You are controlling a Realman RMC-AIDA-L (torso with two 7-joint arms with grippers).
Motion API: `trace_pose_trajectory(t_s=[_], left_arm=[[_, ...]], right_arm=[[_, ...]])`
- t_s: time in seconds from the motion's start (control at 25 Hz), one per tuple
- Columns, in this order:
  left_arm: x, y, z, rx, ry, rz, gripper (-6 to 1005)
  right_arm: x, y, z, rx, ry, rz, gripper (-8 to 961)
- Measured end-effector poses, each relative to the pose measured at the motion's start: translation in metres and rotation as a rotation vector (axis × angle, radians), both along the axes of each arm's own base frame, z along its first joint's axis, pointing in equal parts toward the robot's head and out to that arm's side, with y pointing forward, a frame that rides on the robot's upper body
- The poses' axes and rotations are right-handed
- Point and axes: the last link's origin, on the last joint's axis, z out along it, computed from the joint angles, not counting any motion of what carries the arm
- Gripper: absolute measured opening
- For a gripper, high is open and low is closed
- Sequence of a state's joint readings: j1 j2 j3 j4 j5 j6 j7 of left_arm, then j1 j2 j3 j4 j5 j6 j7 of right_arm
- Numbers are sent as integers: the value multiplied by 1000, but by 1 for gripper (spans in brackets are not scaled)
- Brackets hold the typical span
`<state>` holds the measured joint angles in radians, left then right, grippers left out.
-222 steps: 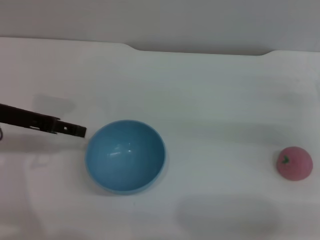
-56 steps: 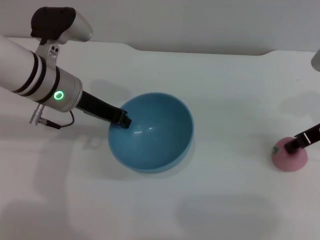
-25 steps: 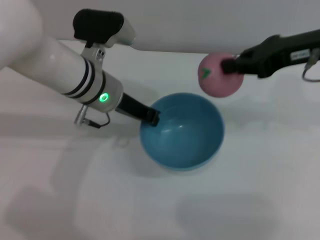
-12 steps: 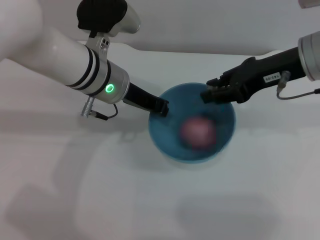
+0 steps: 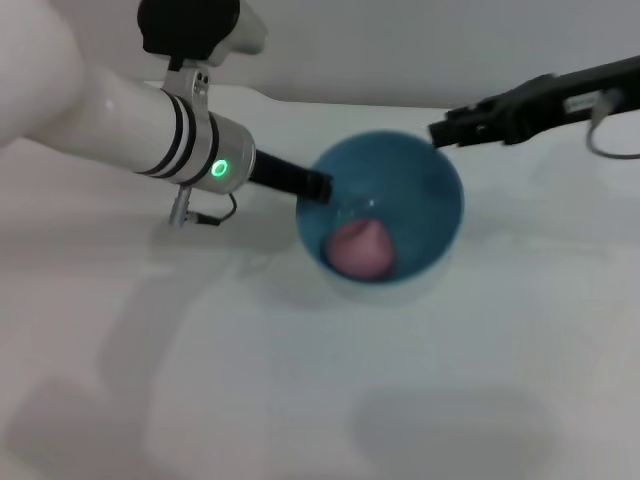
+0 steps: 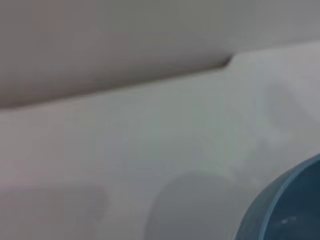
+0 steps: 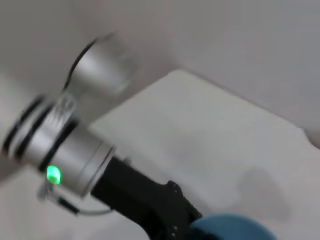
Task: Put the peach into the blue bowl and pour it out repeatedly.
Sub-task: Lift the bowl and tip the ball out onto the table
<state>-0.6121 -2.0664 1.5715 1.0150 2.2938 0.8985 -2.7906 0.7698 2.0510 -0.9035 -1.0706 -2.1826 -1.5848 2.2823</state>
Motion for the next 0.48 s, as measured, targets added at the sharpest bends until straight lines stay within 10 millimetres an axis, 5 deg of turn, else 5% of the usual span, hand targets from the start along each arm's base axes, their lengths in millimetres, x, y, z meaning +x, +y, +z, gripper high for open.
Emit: trace_pose_trajectory(t_s=[0.2, 0.48], left_arm=[[5, 5, -10, 118, -6, -88, 0], [8, -23, -48, 339, -4, -347, 1]], right_arm=[[19, -5, 33, 56, 95, -76, 373], [102, -36, 92, 309, 286, -343, 383]])
